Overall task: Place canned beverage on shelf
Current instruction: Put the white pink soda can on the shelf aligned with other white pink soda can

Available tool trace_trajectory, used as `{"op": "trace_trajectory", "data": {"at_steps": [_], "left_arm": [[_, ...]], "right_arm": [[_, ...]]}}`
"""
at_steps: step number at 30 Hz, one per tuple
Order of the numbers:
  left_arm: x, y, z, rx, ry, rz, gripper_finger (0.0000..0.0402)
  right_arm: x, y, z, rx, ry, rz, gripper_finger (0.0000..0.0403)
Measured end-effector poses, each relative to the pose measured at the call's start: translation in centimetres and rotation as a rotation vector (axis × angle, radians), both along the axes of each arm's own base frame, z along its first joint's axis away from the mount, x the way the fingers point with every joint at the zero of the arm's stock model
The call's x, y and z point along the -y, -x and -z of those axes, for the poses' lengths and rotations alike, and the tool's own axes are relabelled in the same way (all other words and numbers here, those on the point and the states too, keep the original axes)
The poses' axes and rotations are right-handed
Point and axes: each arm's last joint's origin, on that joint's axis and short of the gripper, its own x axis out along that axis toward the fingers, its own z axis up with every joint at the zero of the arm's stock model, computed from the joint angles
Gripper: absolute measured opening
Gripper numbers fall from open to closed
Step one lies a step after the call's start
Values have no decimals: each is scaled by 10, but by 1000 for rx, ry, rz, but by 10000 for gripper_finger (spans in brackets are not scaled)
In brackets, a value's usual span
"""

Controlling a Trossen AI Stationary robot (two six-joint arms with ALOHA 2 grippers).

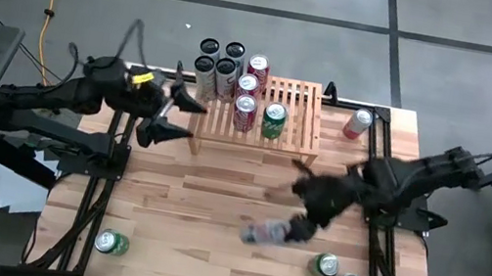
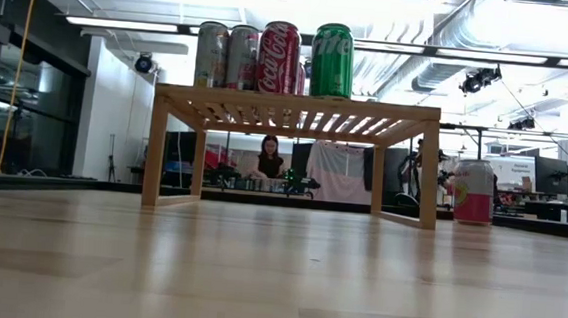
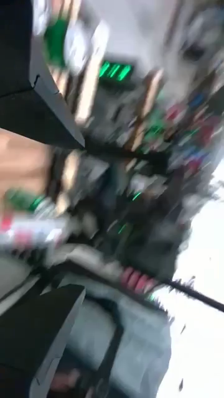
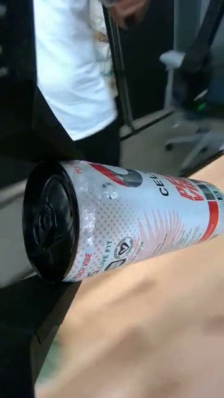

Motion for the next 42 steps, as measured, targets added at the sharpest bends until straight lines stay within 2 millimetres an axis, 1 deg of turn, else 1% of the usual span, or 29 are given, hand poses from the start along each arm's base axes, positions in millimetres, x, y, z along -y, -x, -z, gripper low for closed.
{"op": "trace_trajectory", "data": {"at_steps": [3, 7, 10, 14, 22, 25, 29, 31, 34, 39, 42], "left_arm": [[1, -15, -3, -152, 36, 119, 367], [-1, -35, 4, -414, 53, 157, 367], [-3, -52, 12, -530, 46, 176, 367], [-4, -73, 23, -574, 70, 255, 367], [-1, -103, 48, -653, 62, 298, 367], [2, -113, 58, -682, 41, 316, 367], [5, -124, 68, -701, 3, 339, 367], [5, -127, 73, -714, -14, 337, 367], [4, -132, 82, -751, -21, 317, 367], [3, -136, 88, -777, -24, 304, 367], [4, -136, 87, -776, -24, 304, 367]], "right_arm": [[28, -13, -7, 111, 95, -26, 234], [59, -30, -14, 221, 226, -60, 234], [73, -44, -13, 263, 304, -106, 234], [84, -63, -7, 284, 377, -190, 234], [98, -85, 2, 323, 488, -300, 234], [101, -88, 4, 331, 504, -318, 234], [102, -87, 5, 329, 513, -344, 234], [102, -87, 5, 339, 518, -355, 234], [103, -92, -2, 412, 550, -343, 234], [103, -95, -5, 459, 560, -325, 234], [103, -93, -4, 440, 567, -344, 234]]}}
